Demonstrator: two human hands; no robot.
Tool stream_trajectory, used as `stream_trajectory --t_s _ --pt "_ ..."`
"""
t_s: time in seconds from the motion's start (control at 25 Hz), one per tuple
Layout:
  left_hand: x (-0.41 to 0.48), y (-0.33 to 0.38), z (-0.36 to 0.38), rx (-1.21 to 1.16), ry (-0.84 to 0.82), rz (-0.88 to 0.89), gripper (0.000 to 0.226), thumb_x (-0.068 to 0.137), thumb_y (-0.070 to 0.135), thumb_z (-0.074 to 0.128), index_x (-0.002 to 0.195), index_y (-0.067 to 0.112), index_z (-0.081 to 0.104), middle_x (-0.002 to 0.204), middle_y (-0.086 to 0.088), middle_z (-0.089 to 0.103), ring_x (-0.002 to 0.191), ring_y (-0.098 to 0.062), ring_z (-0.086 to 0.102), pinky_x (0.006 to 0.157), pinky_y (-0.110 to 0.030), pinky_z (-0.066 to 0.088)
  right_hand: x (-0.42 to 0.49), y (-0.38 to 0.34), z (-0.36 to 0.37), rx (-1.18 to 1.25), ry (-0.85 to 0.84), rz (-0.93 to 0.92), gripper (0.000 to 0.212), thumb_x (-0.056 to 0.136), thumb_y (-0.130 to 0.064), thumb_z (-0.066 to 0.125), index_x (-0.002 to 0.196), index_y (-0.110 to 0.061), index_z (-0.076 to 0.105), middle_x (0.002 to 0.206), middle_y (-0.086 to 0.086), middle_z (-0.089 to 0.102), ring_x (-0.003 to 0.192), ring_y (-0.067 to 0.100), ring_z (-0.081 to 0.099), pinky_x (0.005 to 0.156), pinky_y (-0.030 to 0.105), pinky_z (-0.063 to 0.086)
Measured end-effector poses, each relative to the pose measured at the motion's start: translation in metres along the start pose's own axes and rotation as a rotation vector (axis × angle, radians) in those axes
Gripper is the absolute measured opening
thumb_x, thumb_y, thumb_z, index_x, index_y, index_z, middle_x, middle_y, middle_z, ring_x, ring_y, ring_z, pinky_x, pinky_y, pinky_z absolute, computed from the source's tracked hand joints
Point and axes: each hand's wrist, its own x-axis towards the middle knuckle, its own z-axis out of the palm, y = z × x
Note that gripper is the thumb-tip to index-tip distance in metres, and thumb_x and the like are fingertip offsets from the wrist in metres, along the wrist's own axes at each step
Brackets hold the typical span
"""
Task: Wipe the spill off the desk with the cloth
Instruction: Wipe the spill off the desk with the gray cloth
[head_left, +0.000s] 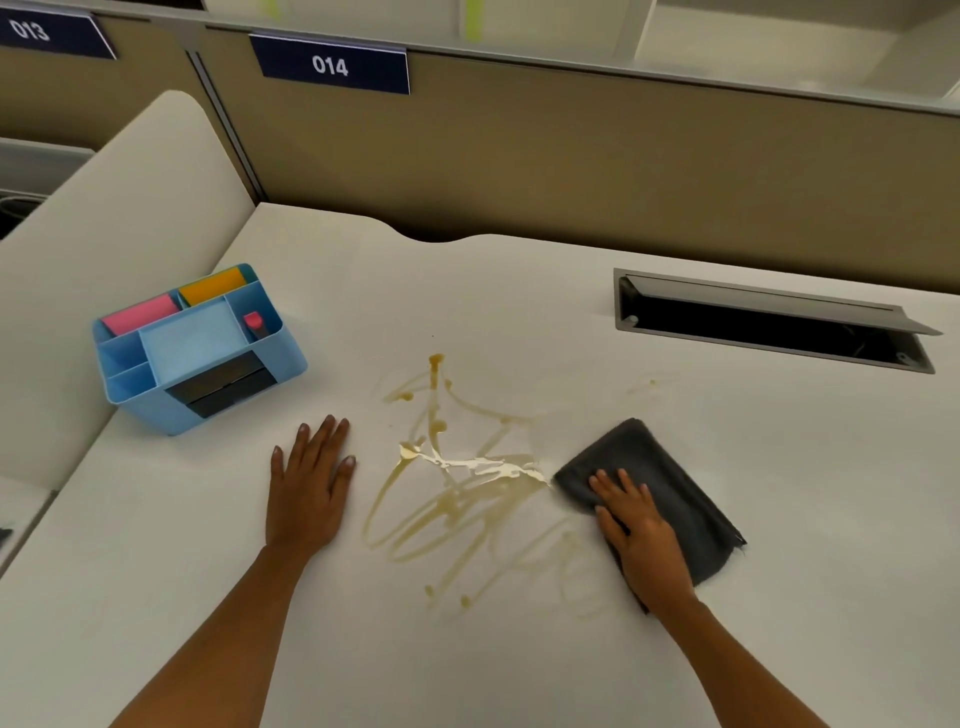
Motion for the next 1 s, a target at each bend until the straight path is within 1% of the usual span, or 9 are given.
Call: stream_trajectory --t_s 0.12,0.16,0.24,0.4,0.56,0.68,0.8,0.92,1.0 --pt "0.002 0.0 0.002 0.018 -0.009 0.0 0.057 0.097 0.047 0.016 0.151 0.031 0.013 0.16 0.004 0.017 0.149 -0.019 0.006 0.119 -0.049 0.004 0.024 0.021 -0.02 -0.022 0.179 0.225 0.042 0.096 -0.027 0.048 0.137 -0.034 0.041 0.15 -0.002 0.033 0.142 0.016 0.015 0.113 0.04 0.021" --pt "0.002 0.0 0.002 0.018 -0.013 0.0 0.057 0.097 0.047 0.016 0.151 0.031 0.013 0.16 0.004 0.017 0.149 -0.019 0.006 0.12 -0.049 0.004 0.041 0.02 -0.023 -0.035 0.208 0.281 0.041 0.097 -0.026 0.047 0.138 -0.029 0.042 0.152 0.004 0.032 0.143 0.025 0.017 0.113 0.043 0.022" --pt "0.002 -0.002 0.003 0.018 -0.017 -0.003 0.056 0.097 0.048 0.015 0.151 0.032 0.012 0.16 0.004 0.017 0.149 -0.018 0.005 0.12 -0.049 0.003 0.075 0.005 -0.018 -0.027 0.221 0.311 0.041 0.098 -0.023 0.046 0.138 -0.02 0.044 0.152 0.01 0.031 0.143 0.033 0.016 0.113 0.045 0.021" --pt "0.003 -0.003 0.003 0.017 -0.014 -0.008 0.056 0.097 0.05 0.013 0.151 0.035 0.01 0.16 0.005 0.017 0.149 -0.017 0.004 0.12 -0.048 0.003 0.09 -0.036 0.025 0.009 0.053 0.127 0.041 0.097 -0.023 0.047 0.138 -0.021 0.044 0.152 0.003 0.033 0.144 0.026 0.013 0.114 0.039 0.021" --pt "0.002 -0.001 0.003 0.012 -0.015 -0.012 0.056 0.097 0.051 0.013 0.151 0.036 0.01 0.16 0.006 0.017 0.148 -0.016 0.004 0.12 -0.047 0.003 0.052 -0.023 0.028 0.018 -0.025 0.011 0.042 0.096 -0.029 0.048 0.138 -0.031 0.041 0.148 -0.012 0.028 0.141 0.013 0.013 0.113 0.031 0.019" --pt "0.002 -0.003 0.003 0.008 -0.018 -0.011 0.055 0.097 0.051 0.013 0.15 0.038 0.008 0.16 0.007 0.016 0.148 -0.015 0.003 0.12 -0.047 0.003 0.046 0.008 0.001 0.05 0.053 0.091 0.042 0.095 -0.031 0.05 0.136 -0.036 0.043 0.148 -0.014 0.028 0.14 0.014 0.018 0.113 0.034 0.02" --pt "0.004 -0.002 0.003 0.004 -0.017 -0.014 0.055 0.097 0.051 0.014 0.15 0.038 0.008 0.16 0.007 0.017 0.148 -0.015 0.003 0.12 -0.047 0.003 0.081 0.033 -0.028 -0.005 0.194 0.264 0.04 0.097 -0.03 0.046 0.137 -0.03 0.044 0.153 0.004 0.031 0.142 0.033 0.02 0.113 0.047 0.022" --pt "0.003 -0.001 0.003 0.014 -0.015 -0.015 0.055 0.097 0.05 0.014 0.15 0.039 0.009 0.16 0.007 0.016 0.148 -0.014 0.003 0.12 -0.047 0.003 0.142 0.032 -0.043 -0.068 0.157 0.358 0.04 0.1 -0.03 0.04 0.139 -0.022 0.042 0.154 0.013 0.027 0.14 0.041 0.02 0.113 0.049 0.02" --pt "0.003 -0.001 0.002 0.017 -0.018 -0.02 0.055 0.097 0.05 0.014 0.15 0.039 0.008 0.16 0.008 0.015 0.148 -0.014 0.002 0.12 -0.047 0.003 0.166 0.013 -0.03 -0.072 0.09 0.325 0.041 0.099 -0.03 0.039 0.139 -0.021 0.042 0.154 0.013 0.026 0.14 0.041 0.019 0.113 0.049 0.02"
